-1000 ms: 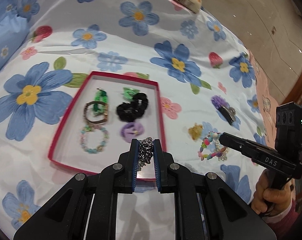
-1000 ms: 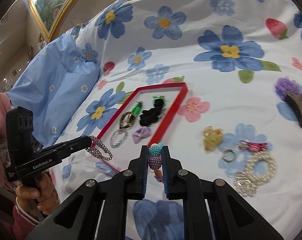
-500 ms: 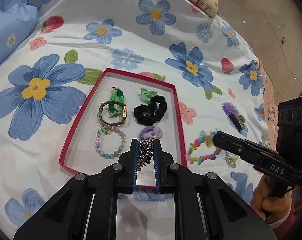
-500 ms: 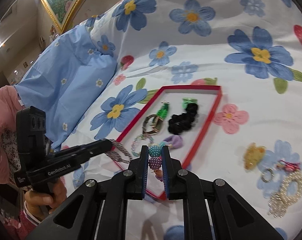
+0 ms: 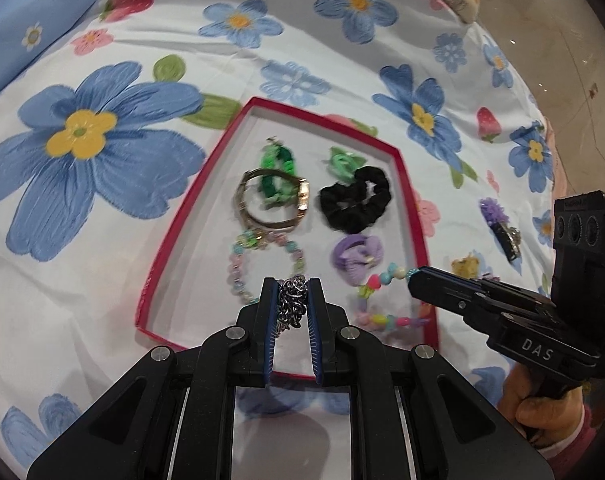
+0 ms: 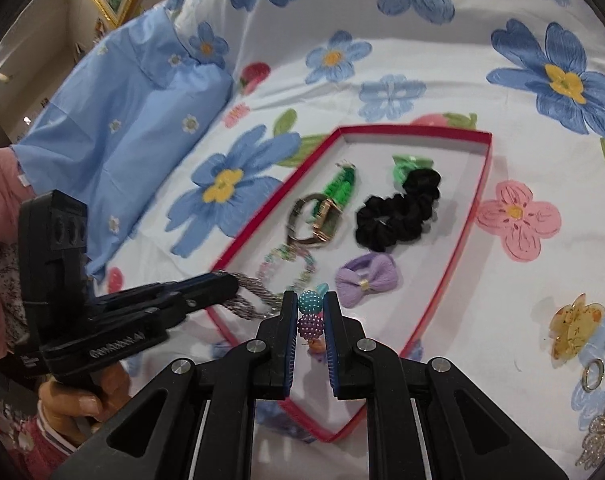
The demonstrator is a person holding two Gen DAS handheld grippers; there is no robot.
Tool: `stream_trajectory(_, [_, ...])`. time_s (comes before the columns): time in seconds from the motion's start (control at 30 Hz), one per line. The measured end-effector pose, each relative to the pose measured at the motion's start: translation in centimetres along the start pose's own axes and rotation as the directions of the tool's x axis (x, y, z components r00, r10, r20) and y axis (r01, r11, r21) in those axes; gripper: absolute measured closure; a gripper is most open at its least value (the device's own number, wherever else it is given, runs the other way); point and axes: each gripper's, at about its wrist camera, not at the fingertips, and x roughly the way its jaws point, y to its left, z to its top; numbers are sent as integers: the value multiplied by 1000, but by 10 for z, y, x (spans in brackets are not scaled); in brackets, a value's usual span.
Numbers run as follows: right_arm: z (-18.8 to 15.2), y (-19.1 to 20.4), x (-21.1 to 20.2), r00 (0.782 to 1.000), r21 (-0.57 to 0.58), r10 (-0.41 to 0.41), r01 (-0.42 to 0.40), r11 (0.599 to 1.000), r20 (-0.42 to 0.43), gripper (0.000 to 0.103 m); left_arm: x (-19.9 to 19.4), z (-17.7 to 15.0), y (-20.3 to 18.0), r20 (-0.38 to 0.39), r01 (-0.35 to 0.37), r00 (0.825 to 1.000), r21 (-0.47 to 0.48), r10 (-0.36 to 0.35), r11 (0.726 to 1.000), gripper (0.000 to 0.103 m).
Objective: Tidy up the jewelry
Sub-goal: 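Carry the silver chain and beaded keychain into the box lid and release both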
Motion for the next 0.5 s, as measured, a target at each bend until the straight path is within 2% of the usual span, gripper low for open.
stream_trajectory(0.27, [-1,-7,22,994,-41,-90,88,995,-59,90,10,-8,11,-32,-69,997,2,69,998,90])
stream_trajectory(0.5, [-2,-5,31,985,-83,-142,135,987,-94,90,16,-10,10,-52,-99,994,19,100,995,91])
